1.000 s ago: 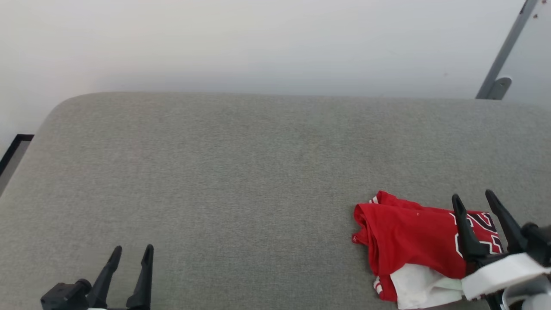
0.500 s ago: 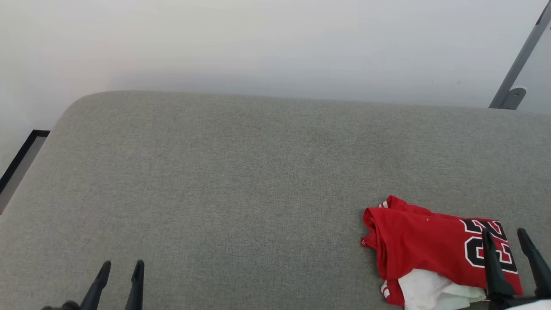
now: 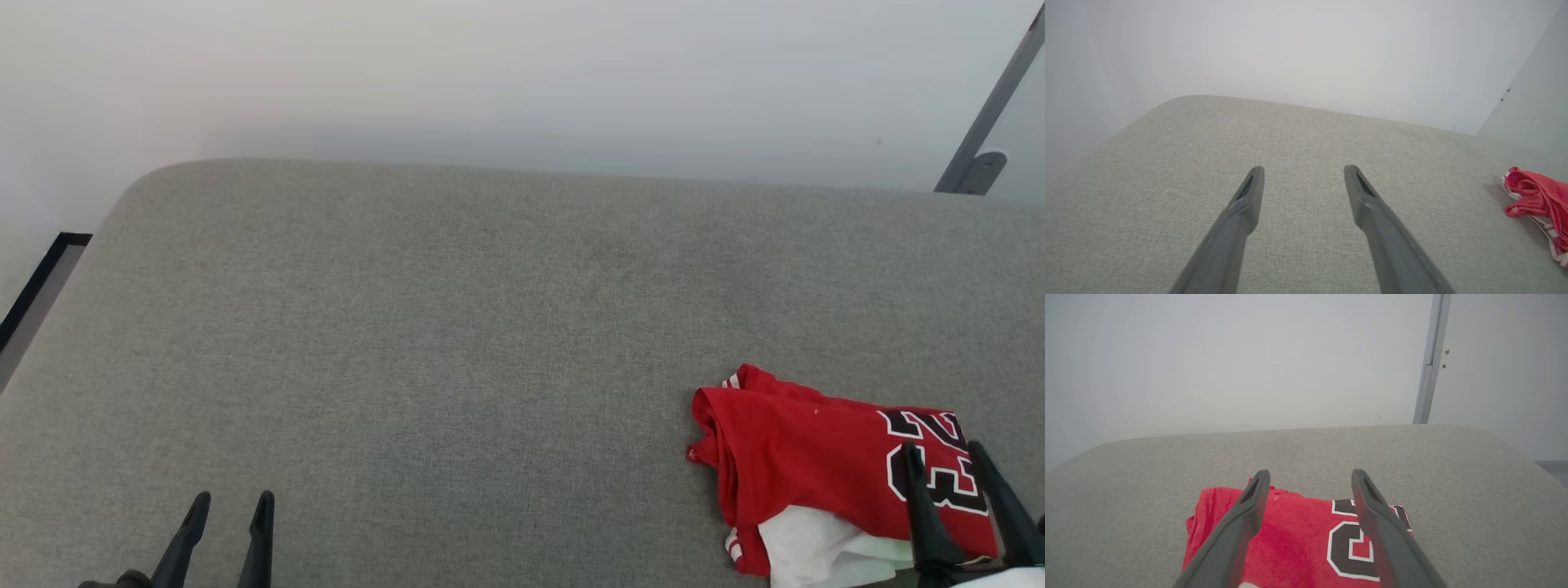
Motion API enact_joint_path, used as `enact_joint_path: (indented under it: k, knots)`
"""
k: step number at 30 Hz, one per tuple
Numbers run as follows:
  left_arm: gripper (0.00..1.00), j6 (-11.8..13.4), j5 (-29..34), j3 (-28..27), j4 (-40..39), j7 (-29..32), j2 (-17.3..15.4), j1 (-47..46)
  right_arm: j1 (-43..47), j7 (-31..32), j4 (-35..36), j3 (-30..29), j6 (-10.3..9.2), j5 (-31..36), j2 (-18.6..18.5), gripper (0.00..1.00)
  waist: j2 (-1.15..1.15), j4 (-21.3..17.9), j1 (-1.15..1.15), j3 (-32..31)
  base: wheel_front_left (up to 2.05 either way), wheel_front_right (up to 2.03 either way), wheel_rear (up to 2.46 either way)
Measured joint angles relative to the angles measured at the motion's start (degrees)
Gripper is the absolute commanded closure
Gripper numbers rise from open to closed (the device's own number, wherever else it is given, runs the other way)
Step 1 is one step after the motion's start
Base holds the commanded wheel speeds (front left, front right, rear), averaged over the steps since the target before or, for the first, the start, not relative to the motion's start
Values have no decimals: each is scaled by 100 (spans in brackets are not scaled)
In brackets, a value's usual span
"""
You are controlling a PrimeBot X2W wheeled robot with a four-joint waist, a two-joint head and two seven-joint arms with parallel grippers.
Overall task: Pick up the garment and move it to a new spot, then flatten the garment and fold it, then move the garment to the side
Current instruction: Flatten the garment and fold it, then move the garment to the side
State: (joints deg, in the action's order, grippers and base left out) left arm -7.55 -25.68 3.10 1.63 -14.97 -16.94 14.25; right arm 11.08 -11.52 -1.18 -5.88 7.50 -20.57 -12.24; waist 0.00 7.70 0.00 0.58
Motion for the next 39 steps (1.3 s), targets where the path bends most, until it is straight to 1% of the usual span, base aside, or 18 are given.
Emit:
enact_joint_path:
  k: [2,4,7,9,12,14,15,18,22,26,28,32,33,34,36,39]
  knots:
    - [0,0,-1,20,-8,0,1,-23,-32,179,-100,-3,0,-2,-10,0,0,-12,0,36,0,0,0]
    - [0,0,-10,43,-12,-1,-2,-75,-121,445,-165,2,0,-1,-97,0,0,-26,0,103,0,0,0]
    - [0,0,-70,104,-10,0,-36,-250,-320,951,-112,66,0,74,-376,0,0,-54,0,279,0,0,0]
    - [0,0,-141,131,-15,0,-86,-393,-442,1437,-5,119,0,81,-638,0,0,-76,0,437,0,0,0]
    - [0,0,-223,179,-26,-1,-125,-604,-525,2450,265,222,0,-82,-1132,0,0,-115,0,698,0,0,0]
    - [0,0,-290,213,-30,-1,-174,-742,-560,3144,494,119,4,-223,-1447,0,0,-148,0,881,0,0,0]
    - [0,0,-321,269,-32,-1,-253,-904,-644,3911,689,-99,2,-410,-1691,0,0,-188,0,1070,0,0,0]
    - [0,0,-363,372,-51,-1,-352,-1133,-653,4991,955,-297,0,-665,-1909,0,0,-242,0,1331,0,0,0]
    - [0,0,-463,412,-69,0,-434,-1376,-948,5772,1151,-635,0,-871,-1836,0,0,-280,0,1639,0,0,0]
    - [0,0,-506,522,-100,0,-511,-1621,-1188,6332,981,-686,0,-884,-1492,0,0,-274,0,1925,0,0,0]
    - [0,0,-528,558,-127,0,-549,-1775,-1322,6514,926,-671,0,-887,-1354,0,0,-252,0,2072,0,0,0]
    - [0,0,-559,616,-175,0,-634,-1985,-1541,6657,933,-711,-1,-766,-1120,0,0,-198,0,2346,0,0,0]
    - [0,0,-560,628,-177,-1,-646,-2014,-1574,6679,937,-712,-1,-727,-1080,16,0,-191,0,2400,0,0,0]
    - [0,0,-560,642,-178,0,-668,-2019,-1620,6701,935,-721,-1,-700,-1032,41,0,-189,0,2448,0,0,0]
    - [0,0,-560,654,-175,0,-688,-2020,-1658,6704,932,-732,-1,-690,-985,100,0,-192,0,2486,0,0,0]
    - [0,0,-550,684,-174,0,-747,-2050,-1762,6629,896,-758,3,-604,-821,100,0,-263,0,2526,0,0,0]
